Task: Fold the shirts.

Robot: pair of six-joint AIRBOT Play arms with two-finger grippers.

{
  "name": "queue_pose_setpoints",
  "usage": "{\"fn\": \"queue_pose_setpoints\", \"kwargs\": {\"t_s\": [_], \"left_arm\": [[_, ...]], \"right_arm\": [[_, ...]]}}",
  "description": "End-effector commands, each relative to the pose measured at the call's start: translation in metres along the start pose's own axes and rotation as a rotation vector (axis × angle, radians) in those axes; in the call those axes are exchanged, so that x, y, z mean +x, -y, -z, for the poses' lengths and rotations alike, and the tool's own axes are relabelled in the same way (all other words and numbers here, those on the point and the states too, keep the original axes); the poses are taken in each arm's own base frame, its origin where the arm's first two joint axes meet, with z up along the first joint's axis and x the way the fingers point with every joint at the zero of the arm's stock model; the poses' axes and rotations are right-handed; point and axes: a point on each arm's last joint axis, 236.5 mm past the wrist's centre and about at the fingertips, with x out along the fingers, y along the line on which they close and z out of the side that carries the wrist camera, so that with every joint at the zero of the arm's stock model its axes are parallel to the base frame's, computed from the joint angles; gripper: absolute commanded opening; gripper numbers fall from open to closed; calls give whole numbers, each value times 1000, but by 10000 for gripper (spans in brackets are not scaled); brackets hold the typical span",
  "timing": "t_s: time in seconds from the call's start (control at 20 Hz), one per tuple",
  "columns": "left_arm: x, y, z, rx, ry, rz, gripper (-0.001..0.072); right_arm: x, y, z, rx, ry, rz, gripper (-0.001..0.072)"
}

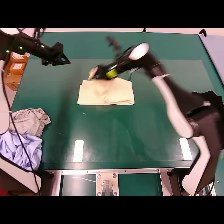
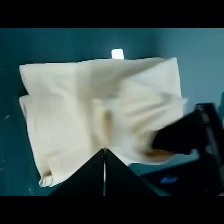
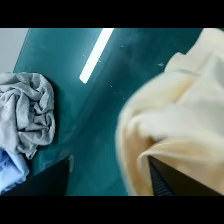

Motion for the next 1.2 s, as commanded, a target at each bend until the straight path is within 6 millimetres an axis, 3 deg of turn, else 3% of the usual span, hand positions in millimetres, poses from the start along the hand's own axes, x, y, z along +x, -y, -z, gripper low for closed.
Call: {"fn": "queue_pose_setpoints", "kwargs": {"t_s": [0.0, 0.1, 0.2, 0.3, 0.4, 0.5, 0.6, 0.7, 0.8, 0.95, 1.15], "left_arm": [[-14, -10, -3, 24, 23, -30, 28], [-14, -10, -2, 50, 19, -31, 28], [-14, -10, -1, 50, 13, -31, 28], [-14, -10, -1, 50, 13, -30, 28], [-14, -10, -1, 50, 14, -31, 28], [-14, -10, -2, 50, 15, -31, 27], [-14, -10, -1, 50, 14, -31, 27], [-14, -10, -1, 49, 14, -31, 28], [-14, -10, -1, 49, 15, -31, 28], [-14, -10, -1, 49, 15, -31, 28], [-14, -10, -1, 49, 14, -31, 28]], "right_arm": [[92, -6, 13, 4, 104, 23, 569], [55, 12, -17, 7, 145, 52, 568], [-21, 45, -55, 76, 188, 86, 568], [-103, 85, -73, 132, 213, 124, 569], [-166, 125, -67, 206, 196, 170, 569], [-206, 173, -35, 318, 115, 239, 569], [-208, 208, 5, 425, 25, 261, 586], [-184, 232, 46, 525, -45, 258, 610], [-155, 240, 74, 570, -76, 237, 610], [-117, 232, 92, 591, -78, 191, 609], [-87, 201, 75, 571, -31, 124, 609]]}}
